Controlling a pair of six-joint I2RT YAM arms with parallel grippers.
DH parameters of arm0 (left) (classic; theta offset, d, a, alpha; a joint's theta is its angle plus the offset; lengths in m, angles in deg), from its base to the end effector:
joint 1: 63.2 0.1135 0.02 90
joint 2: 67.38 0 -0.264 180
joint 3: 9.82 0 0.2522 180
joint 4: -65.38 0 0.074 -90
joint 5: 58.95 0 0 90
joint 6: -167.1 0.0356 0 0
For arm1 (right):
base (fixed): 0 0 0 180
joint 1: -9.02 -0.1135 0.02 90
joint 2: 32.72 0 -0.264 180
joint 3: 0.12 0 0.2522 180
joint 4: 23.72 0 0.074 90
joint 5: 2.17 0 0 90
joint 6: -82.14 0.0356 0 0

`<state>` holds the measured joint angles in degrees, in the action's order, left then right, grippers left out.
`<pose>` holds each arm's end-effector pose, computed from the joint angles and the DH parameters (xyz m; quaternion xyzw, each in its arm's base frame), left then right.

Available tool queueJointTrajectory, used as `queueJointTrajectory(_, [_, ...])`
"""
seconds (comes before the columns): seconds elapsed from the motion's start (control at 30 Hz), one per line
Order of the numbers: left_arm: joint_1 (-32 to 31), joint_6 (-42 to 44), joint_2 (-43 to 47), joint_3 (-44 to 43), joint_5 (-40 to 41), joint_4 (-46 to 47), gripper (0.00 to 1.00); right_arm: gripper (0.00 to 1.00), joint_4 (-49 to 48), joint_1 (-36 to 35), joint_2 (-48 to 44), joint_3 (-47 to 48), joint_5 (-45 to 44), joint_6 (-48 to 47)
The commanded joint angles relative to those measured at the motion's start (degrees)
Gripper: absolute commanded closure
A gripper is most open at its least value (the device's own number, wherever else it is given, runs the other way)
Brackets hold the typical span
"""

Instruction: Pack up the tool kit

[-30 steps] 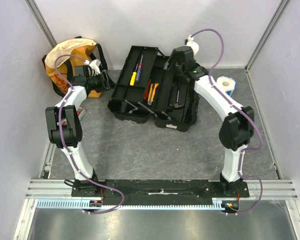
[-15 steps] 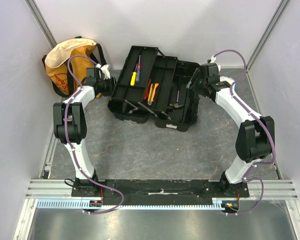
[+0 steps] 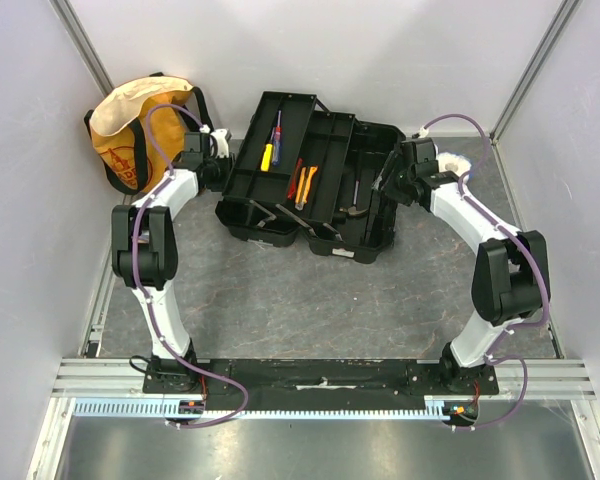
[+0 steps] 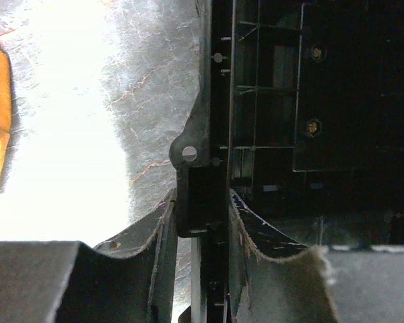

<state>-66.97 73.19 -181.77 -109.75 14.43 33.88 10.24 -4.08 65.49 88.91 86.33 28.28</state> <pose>0.4467 -0.0396 0.2132 0.0531 0.9174 -0.1585 0.3612 0.3768 0.0867 0.2596 0.1883 0.8979 0.1547 0.3665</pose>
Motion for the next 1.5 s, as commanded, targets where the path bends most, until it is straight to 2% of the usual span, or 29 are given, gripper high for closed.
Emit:
queueJointTrajectory(0.0, [-0.6, 1.5, 2.6, -2.4, 6.7, -0.4, 0.98, 0.37, -0.7, 0.3, -1.6, -1.8, -0.9, -1.0])
queueJointTrajectory(0.3, [-0.6, 3.0, 9.9, -7.8, 11.3, -4.8, 0.98, 0.33, -2.5, 0.7, -10.9, -2.8, -5.0, -4.6])
queueJointTrajectory(0.43, [-0.6, 3.5, 12.7, -9.9, 11.2, -5.4, 0.98, 0.3, -2.5, 1.9, -11.4, -4.1, -5.1, -6.8])
queueJointTrajectory(0.63, [-1.3, 3.5, 14.9, -13.2, 11.6, -7.1, 0.98, 0.29, -3.2, 2.9, -5.9, -6.6, 3.5, -7.1])
queueJointTrajectory(0.8, [-3.4, 5.8, 16.9, -16.4, 15.2, -7.9, 0.98, 0.3, -8.9, 2.9, -2.6, -9.8, 12.5, -6.8])
queueJointTrajectory(0.9, [-6.0, 7.7, 18.0, -18.1, 19.5, -8.1, 0.98, 0.35, -12.1, 2.9, -0.7, -10.7, 17.7, -6.4])
queueJointTrajectory(1.07, [-10.5, 11.1, 18.8, -20.9, 25.3, -8.5, 0.98, 0.54, -15.0, 2.7, 1.2, -11.1, 21.4, -3.4])
queueJointTrajectory(1.13, [-12.3, 12.3, 18.9, -22.0, 27.9, -8.5, 0.98, 0.58, -15.6, 2.2, 1.1, -11.5, 21.4, -2.6])
queueJointTrajectory(1.3, [-17.2, 15.8, 18.1, -24.9, 35.3, -8.5, 0.98, 0.63, -15.8, -0.6, 1.4, -11.5, 19.3, 0.0])
queueJointTrajectory(1.47, [-23.1, 23.0, 16.8, -26.3, 44.7, -6.4, 0.98, 0.64, -15.1, -3.9, 2.4, -10.1, 15.6, 2.4])
